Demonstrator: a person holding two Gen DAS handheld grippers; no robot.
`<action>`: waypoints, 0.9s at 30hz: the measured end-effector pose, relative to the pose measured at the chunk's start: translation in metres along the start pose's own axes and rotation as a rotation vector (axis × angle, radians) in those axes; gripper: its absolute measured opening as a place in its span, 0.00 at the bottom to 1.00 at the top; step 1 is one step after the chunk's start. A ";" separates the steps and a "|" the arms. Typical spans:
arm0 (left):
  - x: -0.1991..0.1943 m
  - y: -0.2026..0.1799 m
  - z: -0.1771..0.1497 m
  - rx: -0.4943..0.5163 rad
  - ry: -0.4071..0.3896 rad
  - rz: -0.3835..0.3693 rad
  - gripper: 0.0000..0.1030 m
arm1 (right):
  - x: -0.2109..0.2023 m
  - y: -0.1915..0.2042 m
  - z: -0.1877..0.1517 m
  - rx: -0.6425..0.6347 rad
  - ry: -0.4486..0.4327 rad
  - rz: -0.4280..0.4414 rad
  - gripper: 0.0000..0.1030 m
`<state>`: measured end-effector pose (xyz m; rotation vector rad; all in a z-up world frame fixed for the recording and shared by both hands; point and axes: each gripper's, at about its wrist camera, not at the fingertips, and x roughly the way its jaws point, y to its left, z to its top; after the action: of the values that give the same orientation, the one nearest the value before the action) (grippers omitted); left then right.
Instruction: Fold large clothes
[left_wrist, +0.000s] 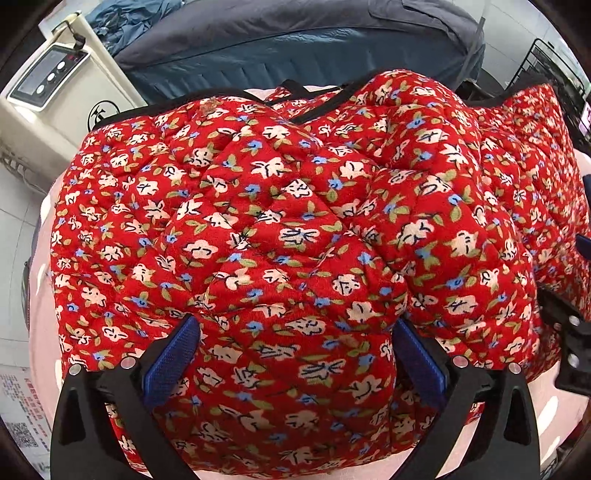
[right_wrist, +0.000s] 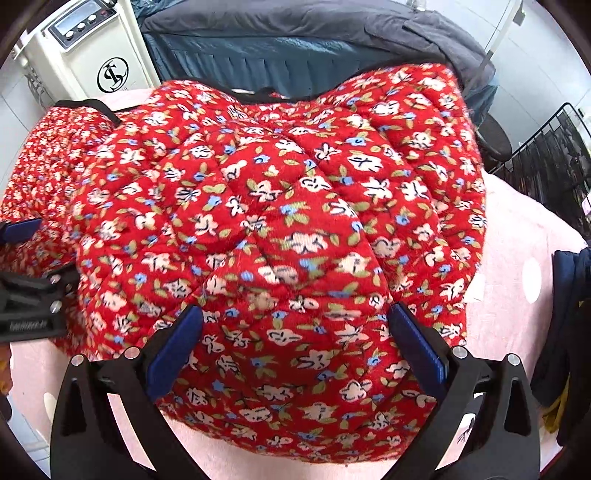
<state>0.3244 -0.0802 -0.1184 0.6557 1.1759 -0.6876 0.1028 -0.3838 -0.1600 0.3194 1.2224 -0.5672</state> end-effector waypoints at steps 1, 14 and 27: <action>-0.001 0.001 0.000 0.005 -0.004 -0.001 0.96 | -0.008 -0.001 -0.007 0.004 -0.016 0.001 0.96; -0.073 0.028 -0.061 -0.139 -0.204 -0.072 0.95 | -0.062 -0.074 -0.108 0.215 -0.080 0.058 0.96; -0.111 0.029 -0.096 -0.292 -0.122 -0.025 0.94 | -0.063 -0.053 -0.155 0.250 0.126 0.129 0.96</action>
<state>0.2633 0.0266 -0.0334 0.3495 1.1443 -0.5550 -0.0641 -0.3318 -0.1464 0.6486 1.2429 -0.5956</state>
